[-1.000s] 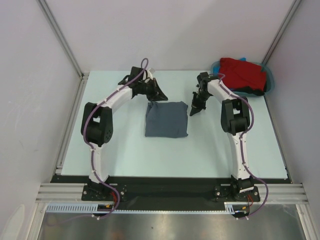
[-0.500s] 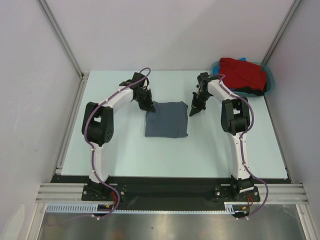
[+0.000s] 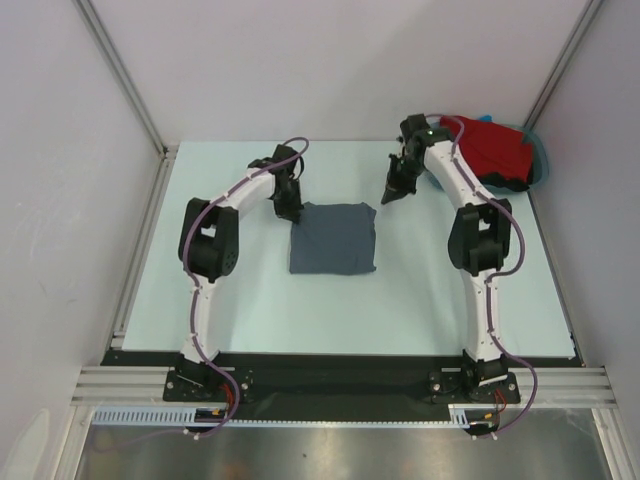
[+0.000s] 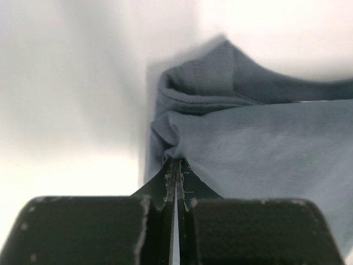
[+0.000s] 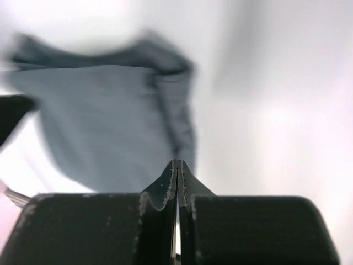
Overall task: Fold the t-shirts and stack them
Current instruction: Fold the tshirt
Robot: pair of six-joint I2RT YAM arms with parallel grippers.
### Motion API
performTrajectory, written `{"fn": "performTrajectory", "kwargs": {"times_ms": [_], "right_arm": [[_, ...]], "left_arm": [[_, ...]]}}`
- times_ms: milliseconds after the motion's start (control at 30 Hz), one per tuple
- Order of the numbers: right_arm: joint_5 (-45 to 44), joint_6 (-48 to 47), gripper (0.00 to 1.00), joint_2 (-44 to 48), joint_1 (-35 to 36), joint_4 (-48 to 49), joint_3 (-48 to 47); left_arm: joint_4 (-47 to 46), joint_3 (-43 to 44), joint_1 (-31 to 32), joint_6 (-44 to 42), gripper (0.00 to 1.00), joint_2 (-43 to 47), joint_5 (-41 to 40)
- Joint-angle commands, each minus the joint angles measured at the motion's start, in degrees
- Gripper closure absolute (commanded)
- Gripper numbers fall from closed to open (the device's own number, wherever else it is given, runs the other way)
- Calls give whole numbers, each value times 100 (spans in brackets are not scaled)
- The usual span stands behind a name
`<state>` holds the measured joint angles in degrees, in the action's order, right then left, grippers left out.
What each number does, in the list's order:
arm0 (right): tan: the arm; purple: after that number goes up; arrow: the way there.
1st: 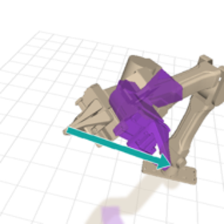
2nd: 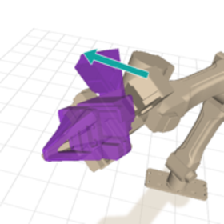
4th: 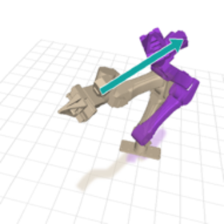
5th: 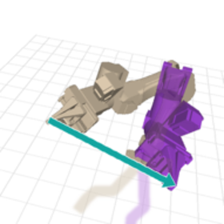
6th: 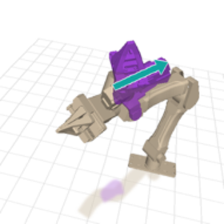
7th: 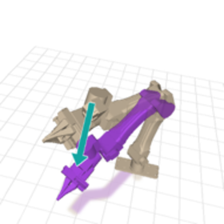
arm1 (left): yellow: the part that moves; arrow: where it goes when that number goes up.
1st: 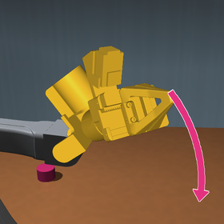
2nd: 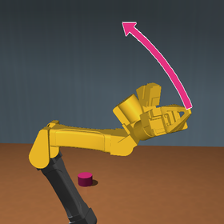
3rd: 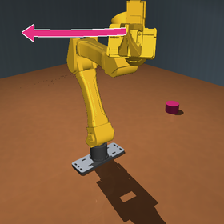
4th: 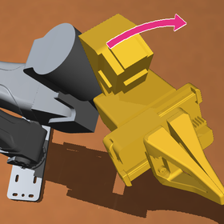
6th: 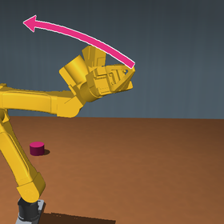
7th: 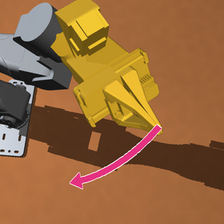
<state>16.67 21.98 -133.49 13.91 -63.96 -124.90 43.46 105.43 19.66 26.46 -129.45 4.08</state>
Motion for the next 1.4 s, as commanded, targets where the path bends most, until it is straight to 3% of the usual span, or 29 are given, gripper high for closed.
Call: {"fn": "performTrajectory", "kwargs": {"times_ms": [0, 167, 300, 367, 400, 467, 567, 600, 633, 700, 867, 1167, 1367], "right_arm": [[257, -150, 100, 754, 103, -90, -675], [1399, -255, 100, 360, 234, -256, -940], [1348, -326, 100, 104, 366, -406, -940], [1287, -326, 96, 69, 402, -432, -940], [1226, -326, 94, 69, 393, -441, -940], [1085, -334, 88, 121, 384, -424, -940], [971, -308, 80, 165, 358, -380, -931], [944, -308, 78, 192, 358, -371, -931], [926, -308, 75, 201, 358, -354, -913], [1110, -291, 75, 157, 340, -275, -791], [1918, -291, 90, -177, 323, -116, -562], [2630, -62, 97, -686, 270, 77, -53], [1631, -211, 100, -722, 261, -336, 97]], "left_arm": [[180, 163, -32, -299, 100, 42, -583], [119, 57, -50, -325, 100, 306, -724], [189, 189, -103, -308, 98, 411, -768], [215, 285, -146, -273, 82, 517, -663], [215, 294, -155, -264, 66, 587, -584], [154, 251, -173, -186, 65, 823, -557], [22, 128, -217, 86, 42, 1148, -487], [-22, 49, -217, 131, 27, 1202, -461], [-57, 22, -226, 184, 25, 1246, -286], [-92, -74, -226, 333, 25, 1334, -188], [-470, -399, -226, 623, 32, 1431, 461], [-734, -532, -217, 826, 40, 1536, 884], [-822, -760, -217, 896, 41, 1606, 1060]]}}
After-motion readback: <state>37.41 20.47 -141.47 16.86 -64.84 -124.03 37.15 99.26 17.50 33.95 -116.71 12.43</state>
